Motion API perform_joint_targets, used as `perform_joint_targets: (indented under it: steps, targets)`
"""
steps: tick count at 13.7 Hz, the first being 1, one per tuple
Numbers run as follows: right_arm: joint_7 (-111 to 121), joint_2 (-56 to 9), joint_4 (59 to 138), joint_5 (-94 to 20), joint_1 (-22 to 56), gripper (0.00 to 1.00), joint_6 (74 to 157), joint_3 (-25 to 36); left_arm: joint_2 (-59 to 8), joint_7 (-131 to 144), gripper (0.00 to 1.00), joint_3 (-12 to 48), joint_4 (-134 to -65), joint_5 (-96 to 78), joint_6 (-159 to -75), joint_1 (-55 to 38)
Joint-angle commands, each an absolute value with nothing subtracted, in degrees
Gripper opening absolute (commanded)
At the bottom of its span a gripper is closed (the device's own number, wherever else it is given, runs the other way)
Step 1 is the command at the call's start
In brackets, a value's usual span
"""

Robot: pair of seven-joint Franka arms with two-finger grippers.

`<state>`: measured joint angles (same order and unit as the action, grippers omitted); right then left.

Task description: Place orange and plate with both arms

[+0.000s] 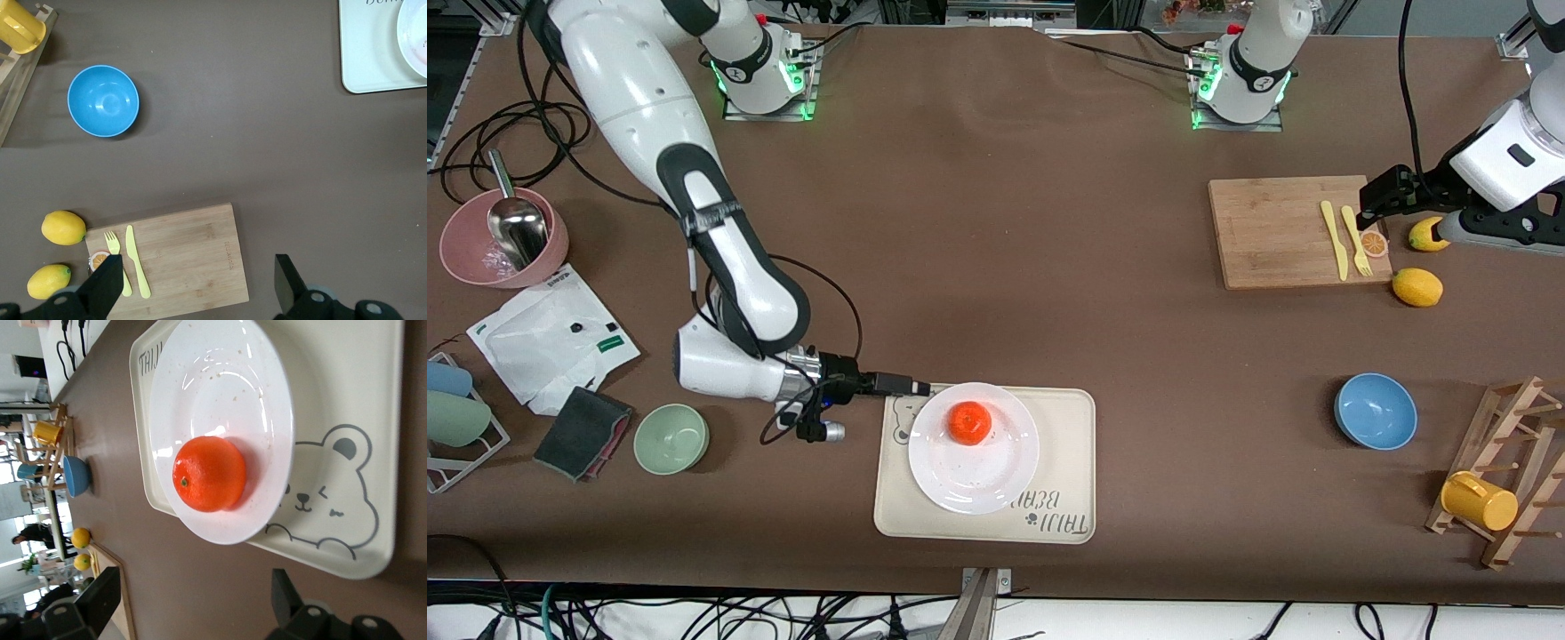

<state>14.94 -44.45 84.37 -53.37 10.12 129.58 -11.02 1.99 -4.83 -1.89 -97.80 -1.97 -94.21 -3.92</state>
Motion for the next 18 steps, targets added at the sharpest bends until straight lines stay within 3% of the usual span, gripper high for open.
perform_joint_targets:
  steps: [1, 10, 14, 18]
  targets:
    - [14.59, -32.64, 97.26, -46.86, 9.58, 1.0, 130.61, -9.76, 2.9, -5.71, 1.0, -2.02, -98.35, -0.26, -93.87, -4.31]
    - [14.07, -1.0, 123.39, -27.19, 9.23, 1.0, 127.2, -7.21, 2.9, -5.71, 1.0, -2.02, -98.35, -0.26, -93.87, -4.31]
    - [11.34, 2.9, 120.25, -14.88, 9.14, 1.0, 117.36, -3.17, 2.81, -5.71, 1.0, -2.02, -98.35, -0.26, -93.87, -4.31]
    - [7.74, 2.29, 108.06, -5.64, 9.05, 1.0, 102.08, -1.93, 2.81, -5.71, 1.0, -2.02, -98.26, -0.26, -93.87, -4.31]
